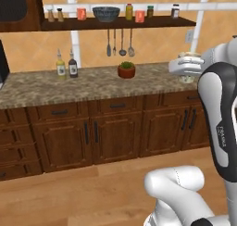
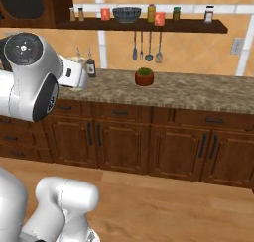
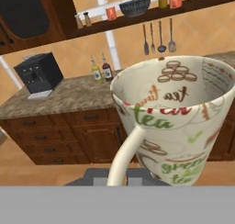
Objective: Gather all objects into one cabinet and sort the glasses and bowls to opposite sides.
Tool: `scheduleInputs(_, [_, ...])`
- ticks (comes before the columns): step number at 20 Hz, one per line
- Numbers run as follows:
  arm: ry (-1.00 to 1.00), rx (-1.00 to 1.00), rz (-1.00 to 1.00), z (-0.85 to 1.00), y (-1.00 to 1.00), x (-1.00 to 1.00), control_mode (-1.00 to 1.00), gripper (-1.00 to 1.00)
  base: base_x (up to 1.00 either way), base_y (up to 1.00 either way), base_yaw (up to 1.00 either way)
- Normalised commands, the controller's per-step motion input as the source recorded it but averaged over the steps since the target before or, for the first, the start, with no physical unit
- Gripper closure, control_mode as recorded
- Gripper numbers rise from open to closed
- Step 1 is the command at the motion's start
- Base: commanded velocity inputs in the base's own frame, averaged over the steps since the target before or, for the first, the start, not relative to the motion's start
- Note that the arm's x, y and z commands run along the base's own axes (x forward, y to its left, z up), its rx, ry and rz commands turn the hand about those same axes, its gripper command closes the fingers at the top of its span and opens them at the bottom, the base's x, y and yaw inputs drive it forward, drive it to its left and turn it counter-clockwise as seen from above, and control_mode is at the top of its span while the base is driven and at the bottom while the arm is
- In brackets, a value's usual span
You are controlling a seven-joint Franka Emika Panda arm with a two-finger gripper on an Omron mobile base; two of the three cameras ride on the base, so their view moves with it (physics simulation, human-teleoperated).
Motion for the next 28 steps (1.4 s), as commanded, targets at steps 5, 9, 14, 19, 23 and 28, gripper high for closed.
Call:
scheduleInputs(5, [0.00,0.00,0.00,0.00,0.00,0.00,1.00,1.00,0.49,0.00,-0.09])
scheduleInputs(9, [0.00,0.00,0.00,0.00,0.00,0.00,1.00,1.00,0.45,0.19,-0.07])
scheduleInputs(14, [0.00,-0.01,0.00,0.37,0.11,0.01,-1.00,1.00,0.04,0.11,-0.02])
scheduleInputs(19, [0.05,-0.01,0.00,0.47,0.01,-0.26,-1.00,1.00,0.00,0.00,0.00])
scheduleInputs(23, [0.04,-0.08,0.00,0.08,-0.06,-0.16,-1.00,1.00,0.00,0.00,0.00])
scheduleInputs(28, [-0.02,-0.13,0.00,0.28,0.00,0.00,-1.00,1.00,0.00,0.00,0.00])
